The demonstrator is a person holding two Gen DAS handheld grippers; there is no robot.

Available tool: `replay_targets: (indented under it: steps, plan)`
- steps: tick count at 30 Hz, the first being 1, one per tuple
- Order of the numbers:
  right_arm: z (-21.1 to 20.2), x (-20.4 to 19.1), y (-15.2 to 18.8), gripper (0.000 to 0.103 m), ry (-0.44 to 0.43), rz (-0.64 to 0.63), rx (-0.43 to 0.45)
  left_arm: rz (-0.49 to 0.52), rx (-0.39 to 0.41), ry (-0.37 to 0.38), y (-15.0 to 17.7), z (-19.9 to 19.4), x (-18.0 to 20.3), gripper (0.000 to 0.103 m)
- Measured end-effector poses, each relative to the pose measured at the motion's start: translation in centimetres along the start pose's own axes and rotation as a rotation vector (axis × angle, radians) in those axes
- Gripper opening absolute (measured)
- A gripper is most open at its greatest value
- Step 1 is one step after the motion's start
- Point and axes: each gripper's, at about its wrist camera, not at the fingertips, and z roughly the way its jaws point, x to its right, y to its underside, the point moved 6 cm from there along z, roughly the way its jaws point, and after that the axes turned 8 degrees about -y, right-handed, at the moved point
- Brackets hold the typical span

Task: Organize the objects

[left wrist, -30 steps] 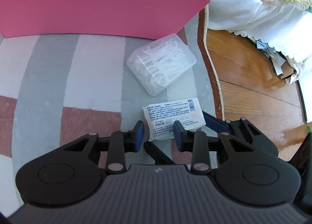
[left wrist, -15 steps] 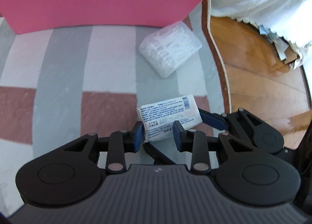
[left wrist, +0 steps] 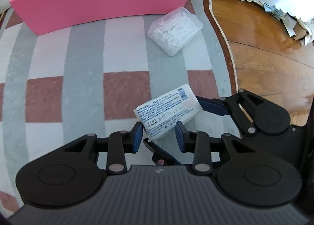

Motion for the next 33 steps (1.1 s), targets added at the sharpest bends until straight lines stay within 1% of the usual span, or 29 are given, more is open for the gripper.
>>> replay_targets:
  steps: [5,12,18,19,22,23,27,28,33]
  plan:
    - [-2.1,-1.7,-0.8,0.084,-0.022,-0.015,-0.01,-0.003,0.006,0.018,0.5,-2.8,-0.6,0.033]
    - [-5.2,-4.7,-2.1,0.084,-0.04,-0.07,-0.011,0.002,0.001,0.001,1.0,-7.1,-1.1,0.033]
    - [-8.0,-7.0,-3.9,0.084,-0.043,-0.103,0.031,0.002,0.064,-0.01,0.8,-10.9,-1.9,0.033]
    - [-8.4,-6.5,-4.4,0.084,-0.043,-0.114,0.036,0.005,0.078,-0.014,0.8,-11.5,-2.0,0.033]
    - [-9.1,-7.5,-5.9,0.084,-0.037,-0.145,0.065,0.024,0.134,-0.027,0.4,-13.7,-2.3,0.034]
    - [-9.2,-7.1,-7.2,0.084,-0.032,-0.152,0.073,0.031,0.154,-0.031,0.2,-14.4,-2.4,0.034]
    - [-10.9,-8.0,-8.6,0.084,-0.021,-0.184,0.106,0.025,0.199,-0.019,-0.6,-16.4,-2.9,0.034]
    - [-11.5,-8.8,-8.4,0.084,-0.019,-0.187,0.109,0.023,0.207,-0.019,-0.8,-16.7,-3.0,0.034]
    - [-11.0,-8.2,-11.1,0.084,-0.005,-0.217,0.123,0.047,0.253,-0.038,-2.7,-18.2,-3.6,0.034]
